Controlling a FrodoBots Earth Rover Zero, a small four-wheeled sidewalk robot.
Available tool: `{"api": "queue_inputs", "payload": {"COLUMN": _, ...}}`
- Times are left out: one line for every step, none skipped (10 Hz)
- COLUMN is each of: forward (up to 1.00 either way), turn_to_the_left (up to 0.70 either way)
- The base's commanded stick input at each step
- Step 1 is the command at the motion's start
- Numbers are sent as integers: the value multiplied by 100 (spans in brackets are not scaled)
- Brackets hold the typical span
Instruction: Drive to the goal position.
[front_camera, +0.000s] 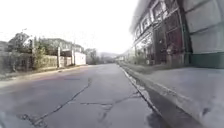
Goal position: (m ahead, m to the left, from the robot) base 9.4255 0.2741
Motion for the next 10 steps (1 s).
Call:
{"api": "queue_inputs", "payload": {"forward": 80, "turn_to_the_left": 0}}
{"api": "queue_inputs", "payload": {"forward": 89, "turn_to_the_left": 0}}
{"api": "queue_inputs", "payload": {"forward": 95, "turn_to_the_left": 0}}
{"api": "queue_inputs", "payload": {"forward": 97, "turn_to_the_left": 0}}
{"api": "queue_inputs", "payload": {"forward": 98, "turn_to_the_left": 0}}
{"api": "queue_inputs", "payload": {"forward": 98, "turn_to_the_left": 0}}
{"api": "queue_inputs", "payload": {"forward": 98, "turn_to_the_left": 0}}
{"api": "queue_inputs", "payload": {"forward": 98, "turn_to_the_left": 0}}
{"api": "queue_inputs", "payload": {"forward": 98, "turn_to_the_left": 0}}
{"api": "queue_inputs", "payload": {"forward": 98, "turn_to_the_left": 0}}
